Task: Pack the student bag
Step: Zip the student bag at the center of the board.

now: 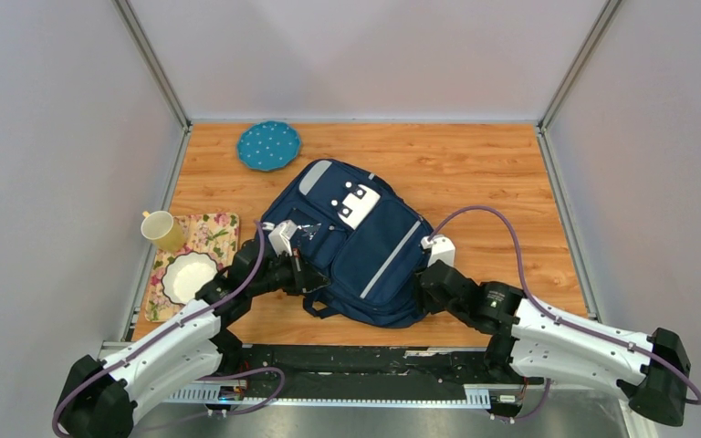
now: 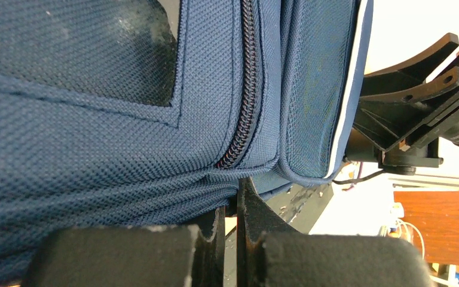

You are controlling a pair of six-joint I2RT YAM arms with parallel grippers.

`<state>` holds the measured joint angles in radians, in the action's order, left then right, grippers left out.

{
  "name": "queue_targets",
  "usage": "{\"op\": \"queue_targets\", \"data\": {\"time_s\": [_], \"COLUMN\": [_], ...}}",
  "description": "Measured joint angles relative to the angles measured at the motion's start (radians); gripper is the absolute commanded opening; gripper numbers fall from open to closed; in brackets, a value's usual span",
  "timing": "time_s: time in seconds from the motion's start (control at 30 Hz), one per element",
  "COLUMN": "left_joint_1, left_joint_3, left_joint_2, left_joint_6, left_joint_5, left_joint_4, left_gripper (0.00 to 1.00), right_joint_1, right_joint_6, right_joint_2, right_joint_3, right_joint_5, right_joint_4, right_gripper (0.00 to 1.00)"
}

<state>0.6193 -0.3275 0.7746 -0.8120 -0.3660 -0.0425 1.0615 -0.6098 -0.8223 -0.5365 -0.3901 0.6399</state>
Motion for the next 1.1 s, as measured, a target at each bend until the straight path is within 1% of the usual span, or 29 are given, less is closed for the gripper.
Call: {"op": "queue_targets", "data": {"time_s": [0.13,0.23,0.53,0.63,0.67,0.7,0.77,0.97,1.0,1.03,1.07,1.1], "left_joint_1": [0.0,-0.002,-0.008,-0.014,-0.014,-0.015,-0.019,-0.028,-0.031,-0.033,-0.036,-0.039], "left_joint_3": [0.0,0.0,-0.009,-0.013,-0.014,-0.016,-0.021,-0.029,-0.032,-0.037,-0.045,-0.054], "left_joint_2": [-0.007,-0.008,-0.002,0.0,0.0,0.0,-0.001,-0.001,-0.001,0.0,0.0,0.001], "left_joint_6": [0.006,0.008,0.013,0.015,0.016,0.016,0.018,0.034,0.037,0.04,0.048,0.06], "left_joint_5": [0.002,0.002,-0.009,-0.018,-0.019,-0.019,-0.024,-0.037,-0.04,-0.042,-0.042,-0.041], "left_joint_4": [-0.01,-0.016,-0.025,-0.029,-0.03,-0.032,-0.039,-0.053,-0.057,-0.066,-0.079,-0.095], "left_gripper": [0.0,0.0,0.0,0.0,0.0,0.0,0.0,0.0,0.03,0.11,0.33,0.47], "right_joint_1": [0.0,0.0,0.011,0.019,0.021,0.022,0.023,0.024,0.025,0.026,0.027,0.027], "right_joint_6": [0.019,0.027,0.033,0.026,0.023,0.018,0.009,-0.013,-0.019,-0.027,-0.038,-0.05], "right_joint_2": [0.014,0.002,-0.179,-0.218,-0.231,-0.245,-0.266,-0.278,-0.274,-0.266,-0.251,-0.232], "right_joint_3": [-0.013,-0.022,-0.101,-0.121,-0.13,-0.139,-0.149,-0.159,-0.159,-0.159,-0.159,-0.159], "right_joint_5": [0.021,0.04,0.04,0.022,0.016,0.008,-0.005,-0.032,-0.038,-0.043,-0.055,-0.066], "right_joint_4": [0.014,0.018,0.072,0.095,0.105,0.113,0.124,0.138,0.142,0.145,0.153,0.163], "right_gripper": [0.4,0.31,0.31,0.23,0.13,0.1,0.0,0.0,0.0,0.0,0.0,0.0]}}
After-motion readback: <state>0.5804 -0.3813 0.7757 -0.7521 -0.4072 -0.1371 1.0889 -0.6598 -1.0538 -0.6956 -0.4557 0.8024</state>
